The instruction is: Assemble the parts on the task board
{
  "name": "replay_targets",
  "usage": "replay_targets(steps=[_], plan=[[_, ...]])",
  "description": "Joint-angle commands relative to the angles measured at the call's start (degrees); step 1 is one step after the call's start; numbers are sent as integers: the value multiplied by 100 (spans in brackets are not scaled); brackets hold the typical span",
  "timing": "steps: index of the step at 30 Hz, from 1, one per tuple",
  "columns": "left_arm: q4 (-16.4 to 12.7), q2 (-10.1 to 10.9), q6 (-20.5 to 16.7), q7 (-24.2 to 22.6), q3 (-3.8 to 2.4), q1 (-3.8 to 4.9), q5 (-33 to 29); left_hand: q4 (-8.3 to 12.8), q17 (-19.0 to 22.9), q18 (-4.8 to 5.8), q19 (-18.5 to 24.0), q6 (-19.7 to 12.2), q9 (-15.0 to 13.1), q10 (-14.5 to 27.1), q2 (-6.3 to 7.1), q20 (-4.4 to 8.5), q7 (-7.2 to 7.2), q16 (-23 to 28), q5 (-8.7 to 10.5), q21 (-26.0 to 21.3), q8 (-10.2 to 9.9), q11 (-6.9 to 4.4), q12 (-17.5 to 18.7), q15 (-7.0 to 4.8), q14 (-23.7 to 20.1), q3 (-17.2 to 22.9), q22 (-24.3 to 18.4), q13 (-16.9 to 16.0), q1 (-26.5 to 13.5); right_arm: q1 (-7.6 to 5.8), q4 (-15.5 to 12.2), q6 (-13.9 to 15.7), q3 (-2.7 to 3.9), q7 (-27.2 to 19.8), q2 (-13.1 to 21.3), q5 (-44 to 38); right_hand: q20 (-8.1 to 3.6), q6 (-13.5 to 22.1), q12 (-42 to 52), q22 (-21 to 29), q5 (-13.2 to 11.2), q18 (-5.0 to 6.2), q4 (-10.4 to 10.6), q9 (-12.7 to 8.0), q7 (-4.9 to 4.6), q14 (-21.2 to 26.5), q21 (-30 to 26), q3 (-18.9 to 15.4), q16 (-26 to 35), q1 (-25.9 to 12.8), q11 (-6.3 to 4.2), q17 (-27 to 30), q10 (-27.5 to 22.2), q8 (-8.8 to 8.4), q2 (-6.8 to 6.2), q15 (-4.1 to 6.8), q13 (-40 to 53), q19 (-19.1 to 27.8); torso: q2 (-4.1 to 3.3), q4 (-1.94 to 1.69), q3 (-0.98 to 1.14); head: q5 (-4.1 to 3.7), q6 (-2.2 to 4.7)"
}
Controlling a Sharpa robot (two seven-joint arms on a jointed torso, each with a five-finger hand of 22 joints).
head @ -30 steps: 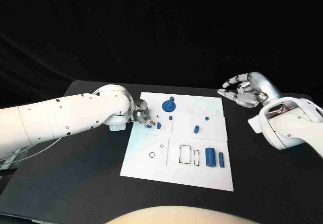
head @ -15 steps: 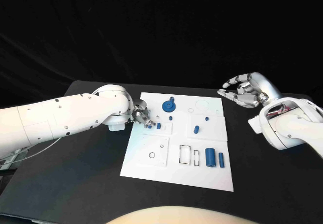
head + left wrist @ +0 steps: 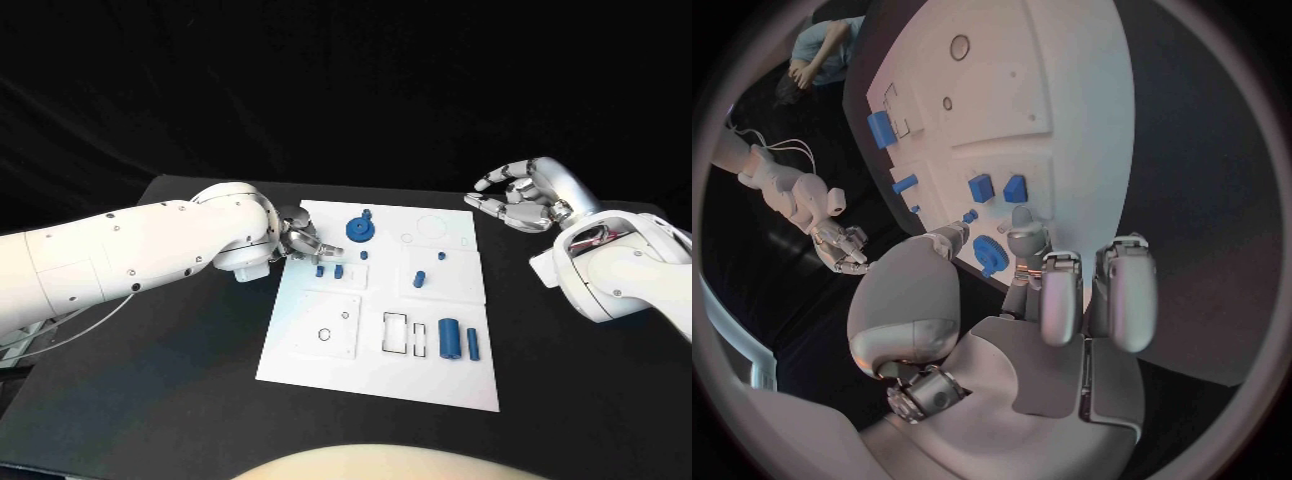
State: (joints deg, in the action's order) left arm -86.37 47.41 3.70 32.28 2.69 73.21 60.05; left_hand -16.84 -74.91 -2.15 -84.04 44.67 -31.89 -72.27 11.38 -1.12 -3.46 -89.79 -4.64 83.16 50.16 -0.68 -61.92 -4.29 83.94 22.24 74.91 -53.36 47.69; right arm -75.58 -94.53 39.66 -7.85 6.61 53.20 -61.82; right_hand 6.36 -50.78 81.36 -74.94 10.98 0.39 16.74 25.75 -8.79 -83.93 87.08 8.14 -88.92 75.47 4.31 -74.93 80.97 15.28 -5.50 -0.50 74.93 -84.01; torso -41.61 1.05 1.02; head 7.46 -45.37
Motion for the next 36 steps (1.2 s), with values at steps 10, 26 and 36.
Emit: replay_targets(steps=[10, 26, 36], plan=[[-2, -74, -1776, -1953, 39, 2, -251, 149, -361, -432, 940, -1029, 262, 1732, -257, -348, -473, 894, -107, -1188, -247, 440, 1113, 416, 34, -198, -1494, 1337, 1530, 12, 9, -29, 0, -53, -6, -46, -23, 57, -41, -1286, 26, 52, 4, 6, 4, -516, -32, -43, 26, -75, -21, -1125, 0, 35, -12, 47, 490, -395, -1, -18, 1, -61, 36], [66, -470, -2186, -2719, 185, -145, 2431, 657, 1688, -761, 2016, -703, 1371, 2568, 524, -576, -617, 2291, -10, -2818, -1298, 675, 2780, 599, -1274, 1204, -3416, 3141, 3503, 22, 15, -93, 0, -66, -26, -74, -26, 75, -80, -1265, 168, 61, -14, 12, 6, -511, -67, -13, 35, -30, -25, -1107, -37, 53, 7, 50, 451, -375, -2, -5, -9, -114, 96], [144, -620, -1361, -2277, 197, -164, 3042, 681, 1275, -562, 1326, -456, 1628, 2459, 530, -527, -529, 1641, 3, -1891, -1612, 620, 3038, 557, -783, 1034, -2254, 3553, 3414, 32, 16, -93, 0, -69, -35, -82, -26, 76, -85, -1269, 180, 59, -14, 12, 6, -510, -61, -12, 37, -28, -25, -1103, -41, 54, 7, 50, 446, -379, -5, 5, -6, -116, 113]])
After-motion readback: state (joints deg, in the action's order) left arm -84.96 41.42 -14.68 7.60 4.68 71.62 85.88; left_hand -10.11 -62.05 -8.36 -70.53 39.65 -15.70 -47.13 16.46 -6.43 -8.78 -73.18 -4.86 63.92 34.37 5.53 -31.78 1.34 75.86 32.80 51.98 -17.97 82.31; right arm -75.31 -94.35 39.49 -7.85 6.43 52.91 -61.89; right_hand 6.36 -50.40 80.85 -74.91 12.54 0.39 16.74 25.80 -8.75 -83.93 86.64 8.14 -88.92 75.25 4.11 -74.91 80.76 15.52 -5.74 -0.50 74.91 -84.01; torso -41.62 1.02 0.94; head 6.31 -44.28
